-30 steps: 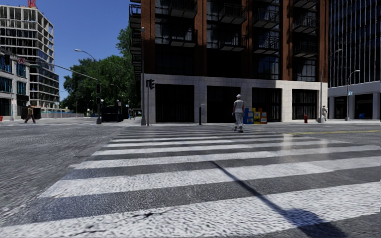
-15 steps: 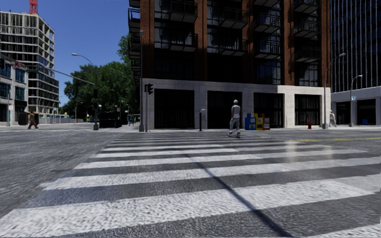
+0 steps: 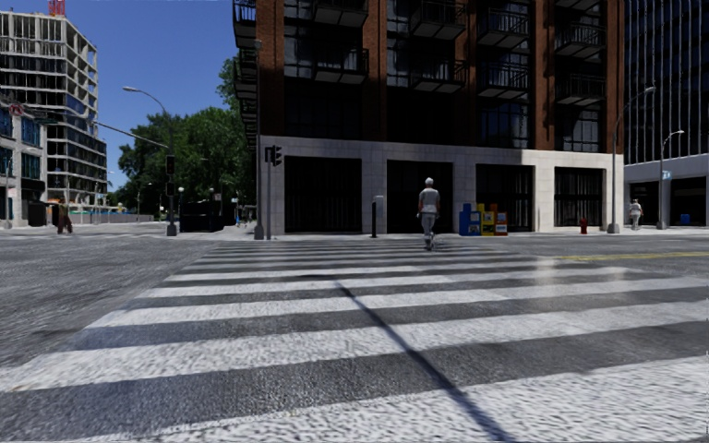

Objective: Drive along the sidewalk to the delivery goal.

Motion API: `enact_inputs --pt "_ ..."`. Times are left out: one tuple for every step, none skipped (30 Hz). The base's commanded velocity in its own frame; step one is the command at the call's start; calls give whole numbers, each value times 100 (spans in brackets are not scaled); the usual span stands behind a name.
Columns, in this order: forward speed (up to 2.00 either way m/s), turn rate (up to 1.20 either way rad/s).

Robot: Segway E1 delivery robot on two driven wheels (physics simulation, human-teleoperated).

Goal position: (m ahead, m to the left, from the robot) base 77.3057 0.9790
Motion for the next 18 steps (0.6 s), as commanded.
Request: enact_inputs --pt "126 0" --pt "127 0" --pt "127 0" --pt "127 0" --pt "127 0" --pt "128 0" --pt "128 0" --pt "128 0" --pt "128 0" --pt "128 0" --pt "128 0" --pt "128 0" --pt "128 0" --pt "128 0" --pt "128 0" --pt "128 0" --pt "128 0" --pt "128 0"
